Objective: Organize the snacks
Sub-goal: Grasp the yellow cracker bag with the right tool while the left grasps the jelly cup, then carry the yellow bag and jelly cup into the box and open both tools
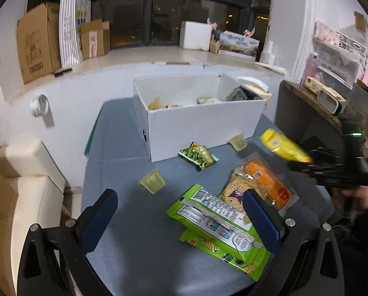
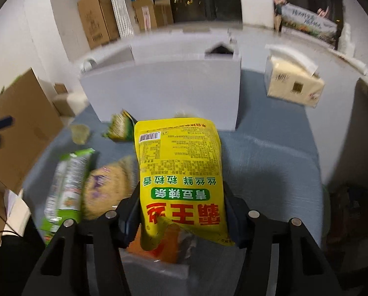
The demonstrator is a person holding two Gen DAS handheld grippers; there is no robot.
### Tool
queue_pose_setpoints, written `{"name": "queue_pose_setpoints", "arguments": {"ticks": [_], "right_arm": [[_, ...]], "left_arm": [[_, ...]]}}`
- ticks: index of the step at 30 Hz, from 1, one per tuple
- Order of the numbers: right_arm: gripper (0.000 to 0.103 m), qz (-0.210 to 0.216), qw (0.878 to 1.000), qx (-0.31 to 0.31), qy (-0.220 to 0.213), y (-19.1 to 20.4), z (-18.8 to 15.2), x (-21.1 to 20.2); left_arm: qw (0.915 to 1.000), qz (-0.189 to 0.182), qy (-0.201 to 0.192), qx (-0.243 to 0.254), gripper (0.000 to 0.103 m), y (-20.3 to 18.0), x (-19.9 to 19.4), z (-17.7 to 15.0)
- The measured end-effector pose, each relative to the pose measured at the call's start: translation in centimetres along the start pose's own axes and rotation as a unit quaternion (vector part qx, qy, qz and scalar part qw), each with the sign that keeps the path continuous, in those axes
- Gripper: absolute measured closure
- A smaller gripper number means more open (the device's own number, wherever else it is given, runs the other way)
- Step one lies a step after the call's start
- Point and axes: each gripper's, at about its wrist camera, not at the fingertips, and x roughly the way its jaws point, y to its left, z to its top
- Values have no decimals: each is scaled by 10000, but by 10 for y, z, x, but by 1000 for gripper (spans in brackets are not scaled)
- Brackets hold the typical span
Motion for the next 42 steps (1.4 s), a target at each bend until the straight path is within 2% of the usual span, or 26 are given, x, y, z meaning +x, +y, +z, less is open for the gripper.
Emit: {"name": "queue_pose_setpoints", "arguments": {"ticks": [4, 8, 12, 16, 19, 20, 21, 22, 24, 27, 31, 35, 42], "right_arm": [[41, 90, 9996, 41, -268, 16, -1, -31], [41, 102, 9990, -15, -428, 32, -5, -51], [41, 173, 9989, -11, -433, 39, -10, -53], [41, 214, 9991, 49, -357, 39, -13, -48], [41, 243, 9993, 68, -280, 39, -16, -43], [41, 257, 9993, 77, -273, 40, -16, -42], [41, 268, 9992, 98, -271, 40, -16, -41], [41, 291, 9992, 106, -267, 41, -17, -40], [41, 305, 9991, 87, -266, 42, -17, -40], [41, 316, 9991, 70, -263, 42, -17, -39], [41, 311, 9991, 71, -276, 41, -17, -39], [41, 313, 9990, 85, -322, 42, -16, -41], [41, 253, 9985, 33, -483, 47, -2, -46]], "left_arm": [[9988, 311, 341, -144, 0, 11, 39, 5], [9973, 346, 543, -356, 0, 25, 82, 11], [9928, 665, 912, -411, 1, 36, 126, 9], [9923, 630, 963, -465, 2, 41, 140, 3], [9935, 523, 902, -447, 16, 43, 141, 2], [9934, 486, 925, -464, 27, 45, 142, 3], [9930, 472, 979, -471, 45, 47, 144, 2], [9926, 429, 1024, -481, 52, 48, 147, 1], [9926, 471, 1033, -420, 52, 47, 149, -2], [9931, 338, 1024, -471, 52, 50, 146, -2], [9963, 112, 726, -454, 52, 47, 122, 0], [9987, -167, 245, -423, 52, 36, 76, 7], [9976, -400, -521, -201, 52, 18, 5, 32]]}}
